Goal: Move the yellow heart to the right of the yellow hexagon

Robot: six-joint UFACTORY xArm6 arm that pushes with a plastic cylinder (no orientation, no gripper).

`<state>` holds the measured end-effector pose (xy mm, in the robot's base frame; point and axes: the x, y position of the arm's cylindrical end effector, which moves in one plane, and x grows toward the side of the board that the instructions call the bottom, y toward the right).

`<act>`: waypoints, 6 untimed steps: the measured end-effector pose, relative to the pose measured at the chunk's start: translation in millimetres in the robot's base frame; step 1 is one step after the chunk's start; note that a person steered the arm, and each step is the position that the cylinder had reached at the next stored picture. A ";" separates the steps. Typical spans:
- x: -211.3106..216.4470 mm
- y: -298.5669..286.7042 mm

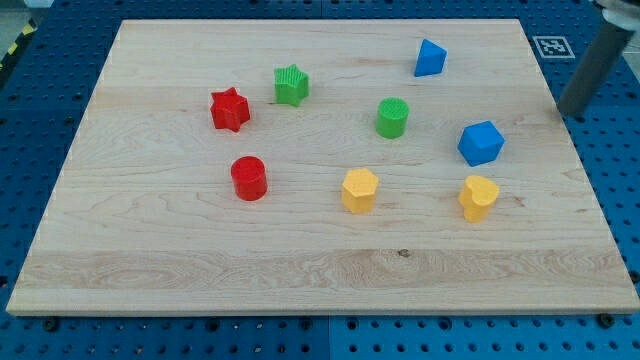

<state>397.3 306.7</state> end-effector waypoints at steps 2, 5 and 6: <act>57.9 -8.5; 113.0 -8.5; 113.1 -29.0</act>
<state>510.4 277.7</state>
